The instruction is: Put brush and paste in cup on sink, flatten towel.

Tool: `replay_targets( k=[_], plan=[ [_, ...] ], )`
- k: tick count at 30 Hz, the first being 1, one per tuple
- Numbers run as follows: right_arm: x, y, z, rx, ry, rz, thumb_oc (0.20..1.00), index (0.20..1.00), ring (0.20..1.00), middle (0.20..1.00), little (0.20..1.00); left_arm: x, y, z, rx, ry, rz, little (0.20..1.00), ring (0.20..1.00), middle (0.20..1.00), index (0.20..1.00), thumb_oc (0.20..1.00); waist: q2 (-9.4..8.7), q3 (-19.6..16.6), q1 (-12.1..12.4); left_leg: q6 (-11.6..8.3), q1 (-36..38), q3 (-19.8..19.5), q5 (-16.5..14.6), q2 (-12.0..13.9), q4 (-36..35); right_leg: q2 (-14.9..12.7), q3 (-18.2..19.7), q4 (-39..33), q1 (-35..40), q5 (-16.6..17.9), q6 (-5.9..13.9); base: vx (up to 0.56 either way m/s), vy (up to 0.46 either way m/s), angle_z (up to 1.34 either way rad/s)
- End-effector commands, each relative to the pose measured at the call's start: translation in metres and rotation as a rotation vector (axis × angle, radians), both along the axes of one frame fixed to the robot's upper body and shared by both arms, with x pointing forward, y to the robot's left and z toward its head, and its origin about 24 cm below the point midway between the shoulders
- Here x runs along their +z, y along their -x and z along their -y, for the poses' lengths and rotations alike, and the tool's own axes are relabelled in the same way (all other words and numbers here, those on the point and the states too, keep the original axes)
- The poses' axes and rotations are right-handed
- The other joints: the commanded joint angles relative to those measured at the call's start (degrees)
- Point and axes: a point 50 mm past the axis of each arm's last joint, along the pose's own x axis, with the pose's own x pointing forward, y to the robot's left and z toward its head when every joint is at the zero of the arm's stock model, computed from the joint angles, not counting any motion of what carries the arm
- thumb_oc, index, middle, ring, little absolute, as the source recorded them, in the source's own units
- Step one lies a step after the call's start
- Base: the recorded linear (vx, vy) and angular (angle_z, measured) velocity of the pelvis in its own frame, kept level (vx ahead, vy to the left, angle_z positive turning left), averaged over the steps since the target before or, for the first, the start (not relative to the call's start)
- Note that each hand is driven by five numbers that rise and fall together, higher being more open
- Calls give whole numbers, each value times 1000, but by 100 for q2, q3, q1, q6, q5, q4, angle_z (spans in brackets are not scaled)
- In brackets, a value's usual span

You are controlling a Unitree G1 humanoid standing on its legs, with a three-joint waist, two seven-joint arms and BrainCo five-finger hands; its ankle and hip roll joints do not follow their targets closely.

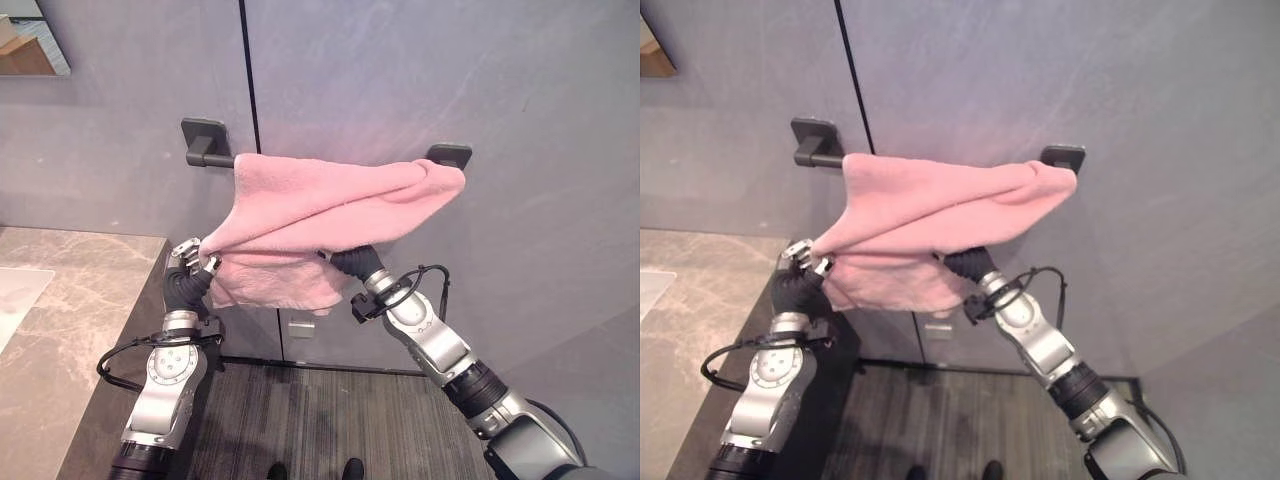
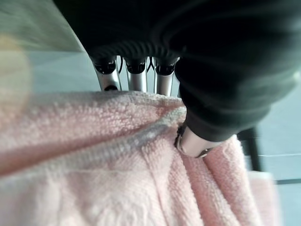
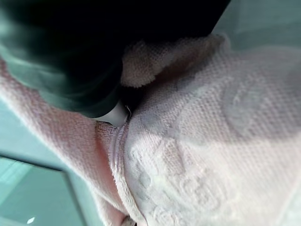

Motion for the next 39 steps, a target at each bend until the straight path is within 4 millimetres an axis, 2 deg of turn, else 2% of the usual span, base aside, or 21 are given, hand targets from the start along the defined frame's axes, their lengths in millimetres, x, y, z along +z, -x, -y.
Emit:
replay_targets(
  k=[1,3,9,10,12,16,23,24,25,27,29,30,31,32,33,34,35,36,37,38,39],
  plan=[
    [35,-4,-29,69,-39,126,200,200,200,200,200,15,-11,-12,73,-27,66,200,200,200,200,200,-208,-12,318,-42,34,-151,-112,-23,5,-438,12,57,510,-252,536,0,0,0],
    [44,-5,-29,65,-58,151,200,200,200,200,200,23,-13,-11,64,-45,98,200,200,200,200,200,-205,-6,323,-42,29,-149,-114,-22,6,-438,13,58,504,-251,539,0,0,0],
    [101,-1,-40,115,-180,322,200,200,200,200,200,74,-27,-4,42,-80,297,200,200,200,200,200,-250,-29,315,-37,22,-116,-130,-26,6,-434,46,58,468,-235,545,0,0,0],
    [101,-1,-40,115,-180,322,200,200,200,200,200,74,-27,-4,42,-80,298,200,200,200,200,200,-250,-28,316,-37,23,-116,-130,-26,6,-434,47,58,469,-235,545,0,0,0],
    [111,0,-43,130,-198,353,200,200,200,200,200,93,-25,-1,47,-64,392,200,200,200,200,200,-283,-76,311,-27,74,-92,-170,-22,12,-437,71,59,507,-249,539,39,3,-1],
    [108,0,-44,130,-196,341,200,200,200,200,200,95,-23,-1,54,-74,406,200,200,200,200,200,-282,-83,319,-18,116,-73,-196,-29,25,-438,100,62,536,-255,541,0,0,0],
    [67,-8,-48,107,-111,188,200,200,200,200,200,63,-12,-9,104,-54,287,200,200,200,200,200,-279,-109,432,-20,151,-84,-192,-31,27,-453,94,55,578,-258,540,0,0,-1],
    [67,-8,-48,108,-111,187,200,200,200,200,200,62,-12,-9,105,-54,287,200,200,200,200,200,-277,-115,427,-20,153,-84,-193,-30,26,-452,94,54,580,-259,541,0,0,0],
    [54,-12,-49,95,-85,130,200,200,200,200,200,49,-10,-12,116,-50,230,200,200,200,200,200,-271,-123,465,-21,154,-104,-187,-36,31,-459,72,56,596,-260,537,0,0,0],
    [49,-13,-51,92,-77,106,200,200,200,200,200,43,-10,-13,126,-49,201,200,200,200,200,200,-268,-133,478,-22,154,-116,-182,-35,29,-461,66,53,601,-260,535,0,0,0],
    [28,-22,-53,52,-24,18,200,200,200,200,200,12,-11,-16,163,-30,69,200,200,200,200,200,-245,-156,525,-31,146,-142,-158,-41,29,-470,45,44,632,-260,526,0,0,0],
    [28,-22,-53,52,-24,19,200,200,200,200,200,12,-11,-16,163,-30,70,200,200,200,200,200,-245,-155,525,-32,146,-142,-158,-41,29,-470,45,44,632,-260,526,-38,-6,1],
    [21,-27,-55,30,18,-7,209,209,209,209,209,-9,-15,-13,164,-41,-37,200,200,200,200,200,-221,-181,542,-44,138,-147,-132,-40,28,-473,36,40,633,-244,528,-33,-3,0],
    [20,-27,-55,28,18,-16,366,366,366,366,366,-13,-16,-12,152,-50,-58,200,200,200,200,200,-212,-182,539,-45,139,-149,-127,-40,29,-473,32,40,634,-240,527,-33,-3,1],
    [20,-27,-55,27,18,-16,366,366,366,366,366,-13,-16,-12,152,-50,-58,200,200,200,200,200,-212,-181,541,-45,139,-149,-127,-40,28,-473,32,40,634,-240,527,0,0,0],
    [16,-26,-56,28,30,-27,501,501,501,501,501,-21,-17,-10,138,-54,-100,200,200,200,200,200,-194,-193,526,-45,141,-150,-116,-38,22,-478,20,40,635,-232,527,0,0,0],
    [14,-25,-57,34,46,-27,824,824,824,824,824,-25,-17,-8,134,-52,-122,231,231,231,231,231,-184,-204,509,-49,140,-145,-108,-41,19,-477,16,40,637,-233,526,0,0,0],
    [12,-26,-56,20,62,-25,1000,1000,1000,1000,1000,-31,-17,-8,136,-51,-149,485,485,485,485,485,-176,-213,492,-51,146,-138,-104,-40,17,-480,20,40,633,-226,529,0,0,0],
    [12,-26,-56,20,62,-24,1000,1000,1000,1000,1000,-31,-17,-8,136,-51,-148,884,884,884,884,884,-175,-213,493,-51,146,-138,-104,-40,17,-480,20,40,633,-225,529,-32,6,1],
    [9,-27,-53,10,94,-16,1000,1000,1000,1000,1000,-34,-20,-6,127,-85,-174,1000,1000,1000,1000,1000,-158,-221,456,-58,142,-138,-90,-32,7,-482,22,40,627,-222,527,-33,4,3],
    [8,-26,-51,10,96,-16,1000,1000,1000,1000,1000,-35,-20,-5,124,-91,-180,1000,1000,1000,1000,1000,-151,-227,434,-59,139,-144,-88,-33,4,-483,22,40,626,-219,527,-46,6,3]
  ],
)
